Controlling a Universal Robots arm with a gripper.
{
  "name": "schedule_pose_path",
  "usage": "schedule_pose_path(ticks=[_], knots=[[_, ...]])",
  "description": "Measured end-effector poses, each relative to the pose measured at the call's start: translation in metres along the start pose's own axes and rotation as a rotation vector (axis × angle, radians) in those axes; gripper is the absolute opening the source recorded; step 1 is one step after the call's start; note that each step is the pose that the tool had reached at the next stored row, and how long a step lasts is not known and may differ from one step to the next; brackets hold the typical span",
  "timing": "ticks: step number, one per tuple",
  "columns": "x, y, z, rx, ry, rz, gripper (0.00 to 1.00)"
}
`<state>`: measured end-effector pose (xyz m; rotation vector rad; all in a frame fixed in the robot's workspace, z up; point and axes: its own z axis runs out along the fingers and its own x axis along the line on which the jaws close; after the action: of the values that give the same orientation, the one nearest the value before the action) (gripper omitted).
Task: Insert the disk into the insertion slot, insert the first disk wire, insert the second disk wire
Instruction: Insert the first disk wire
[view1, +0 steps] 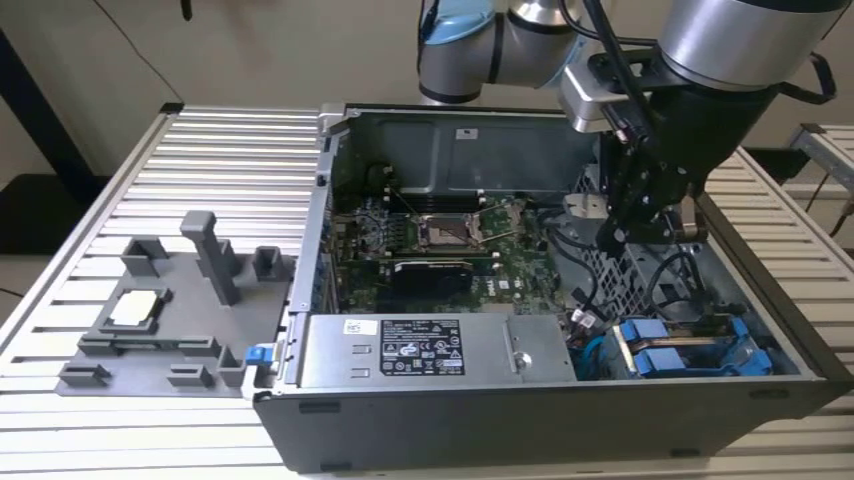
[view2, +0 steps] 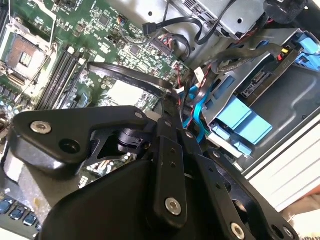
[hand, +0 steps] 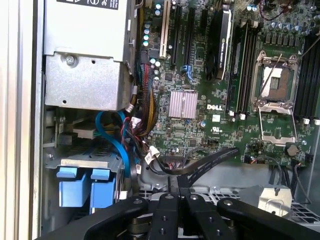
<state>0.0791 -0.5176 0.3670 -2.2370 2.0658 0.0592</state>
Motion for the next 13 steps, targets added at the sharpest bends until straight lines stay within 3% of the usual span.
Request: schedule_pose_path(ticks=[8,10,12,13], knots=[[-0.0002,0.0,0.0,0.0,0.0002,0.0,0.11],[-0.0002,0.0,0.0,0.0,0.0002,0.0,0.18],[-0.0003,0.0,0.0,0.0,0.0002,0.0,0.18],[-0.0003,0.0,0.0,0.0,0.0002,0.0,0.25]])
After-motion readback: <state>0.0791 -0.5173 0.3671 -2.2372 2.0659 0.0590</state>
